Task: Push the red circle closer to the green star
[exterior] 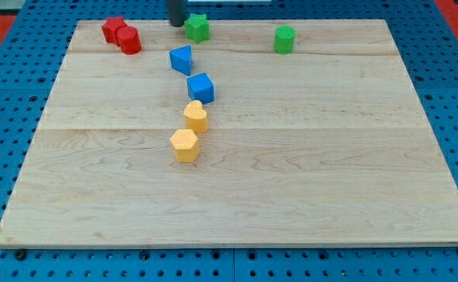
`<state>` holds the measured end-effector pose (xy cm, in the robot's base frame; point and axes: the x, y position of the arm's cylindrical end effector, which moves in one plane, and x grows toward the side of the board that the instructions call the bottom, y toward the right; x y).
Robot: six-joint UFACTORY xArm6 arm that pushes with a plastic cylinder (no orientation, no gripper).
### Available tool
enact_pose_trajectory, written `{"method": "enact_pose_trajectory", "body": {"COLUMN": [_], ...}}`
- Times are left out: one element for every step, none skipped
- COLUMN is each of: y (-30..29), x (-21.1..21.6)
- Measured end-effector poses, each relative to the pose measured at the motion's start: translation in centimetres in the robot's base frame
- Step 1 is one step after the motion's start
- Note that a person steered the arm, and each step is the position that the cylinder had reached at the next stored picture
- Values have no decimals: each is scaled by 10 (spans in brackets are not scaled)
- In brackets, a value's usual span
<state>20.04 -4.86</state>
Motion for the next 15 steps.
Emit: {"method": "enact_pose_trajectory", "body": {"y": [72,17,-35,-17,-72,-109,-140,-171,-218,-193,-131,-64,-27,-126,-142], "x": [89,139,115,151,162,130,94,64,57,57,50,41,36,38,-1]}}
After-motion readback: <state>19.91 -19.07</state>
